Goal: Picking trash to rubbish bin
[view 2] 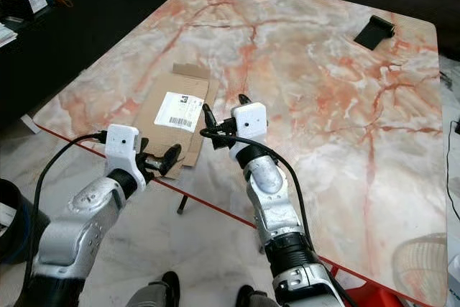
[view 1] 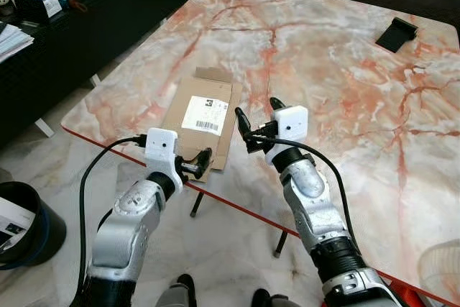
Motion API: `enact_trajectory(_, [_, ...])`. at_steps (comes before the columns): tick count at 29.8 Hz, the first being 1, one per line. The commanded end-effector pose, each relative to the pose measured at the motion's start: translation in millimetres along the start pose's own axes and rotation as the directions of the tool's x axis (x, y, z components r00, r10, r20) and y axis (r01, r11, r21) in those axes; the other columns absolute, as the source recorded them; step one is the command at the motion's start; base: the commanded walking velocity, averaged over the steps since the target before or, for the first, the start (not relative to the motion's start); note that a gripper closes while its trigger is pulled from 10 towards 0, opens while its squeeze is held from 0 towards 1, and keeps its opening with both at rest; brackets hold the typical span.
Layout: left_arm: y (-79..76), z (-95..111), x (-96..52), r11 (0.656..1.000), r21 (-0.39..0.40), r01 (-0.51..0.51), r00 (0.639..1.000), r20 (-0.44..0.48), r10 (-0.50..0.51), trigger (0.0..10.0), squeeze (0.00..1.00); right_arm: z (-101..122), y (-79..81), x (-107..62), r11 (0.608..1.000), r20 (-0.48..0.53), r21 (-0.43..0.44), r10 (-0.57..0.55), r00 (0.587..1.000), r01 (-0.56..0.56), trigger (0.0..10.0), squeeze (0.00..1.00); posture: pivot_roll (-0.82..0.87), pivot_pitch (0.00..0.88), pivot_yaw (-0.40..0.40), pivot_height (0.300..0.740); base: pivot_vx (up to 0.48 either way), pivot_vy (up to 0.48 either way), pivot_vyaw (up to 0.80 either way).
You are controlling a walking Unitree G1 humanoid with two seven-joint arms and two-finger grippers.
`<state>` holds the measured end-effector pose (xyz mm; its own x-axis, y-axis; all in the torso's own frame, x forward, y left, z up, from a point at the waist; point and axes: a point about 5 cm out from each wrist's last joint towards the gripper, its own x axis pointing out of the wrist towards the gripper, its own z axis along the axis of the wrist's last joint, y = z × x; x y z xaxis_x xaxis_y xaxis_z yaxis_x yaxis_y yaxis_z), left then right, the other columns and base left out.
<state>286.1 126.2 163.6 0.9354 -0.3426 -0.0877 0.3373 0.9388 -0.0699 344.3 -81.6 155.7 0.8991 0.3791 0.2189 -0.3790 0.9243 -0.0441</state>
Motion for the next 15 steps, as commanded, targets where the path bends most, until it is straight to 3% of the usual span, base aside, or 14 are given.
enact_trajectory(1, [-5.3, 13.7, -6.8, 1.000, 0.007, -0.003, 1.000, 0.019, 0.003, 10.0, 0.00, 1.3, 1.3, 2.3, 1.000, 0.009, 0.003, 0.006, 1.000, -0.006, 10.0, 0.00, 0.16, 0.216, -0.018, 0.740, 0.000, 0.000, 0.00])
enact_trajectory(4, [-3.8, 29.8, -5.1, 0.999, 0.031, -0.024, 0.997, 0.075, 0.022, 10.0, 0.00, 1.2, 1.4, 2.7, 1.000, 0.010, 0.004, 0.007, 1.000, -0.007, 10.0, 0.00, 0.16, 0.212, -0.020, 0.740, 0.000, 0.000, 0.00])
enact_trajectory(8, [9.9, 48.0, 7.1, 0.992, 0.077, -0.096, 0.987, 0.137, 0.085, 10.0, 0.00, 0.9, 2.0, 3.5, 1.000, 0.010, 0.005, 0.009, 1.000, -0.009, 10.0, 0.00, 0.15, 0.196, -0.023, 0.740, 0.000, 0.000, 0.00])
enact_trajectory(10, [16.4, 48.6, 14.0, 0.986, 0.125, -0.114, 0.987, 0.126, 0.098, 10.0, 0.00, 1.3, 2.2, 3.9, 1.000, 0.013, 0.005, 0.009, 1.000, -0.009, 10.0, 0.00, 0.15, 0.193, -0.021, 0.740, 0.000, 0.000, 0.00])
enact_trajectory(13, [20.6, 45.4, 20.5, 0.988, 0.105, -0.117, 0.988, 0.112, 0.105, 10.0, 0.00, 1.8, 1.9, 4.1, 1.000, 0.015, 0.004, 0.007, 1.000, -0.007, 10.0, 0.00, 0.14, 0.186, -0.019, 0.740, 0.000, 0.000, 0.00])
enact_trajectory(15, [24.4, 31.5, 32.9, 0.988, 0.124, -0.093, 0.994, 0.069, 0.085, 10.0, 0.00, 2.5, 0.6, 4.1, 1.000, 0.020, 0.002, 0.003, 1.000, -0.003, 10.0, 0.00, 0.13, 0.180, -0.014, 0.740, 0.000, 0.000, 0.00])
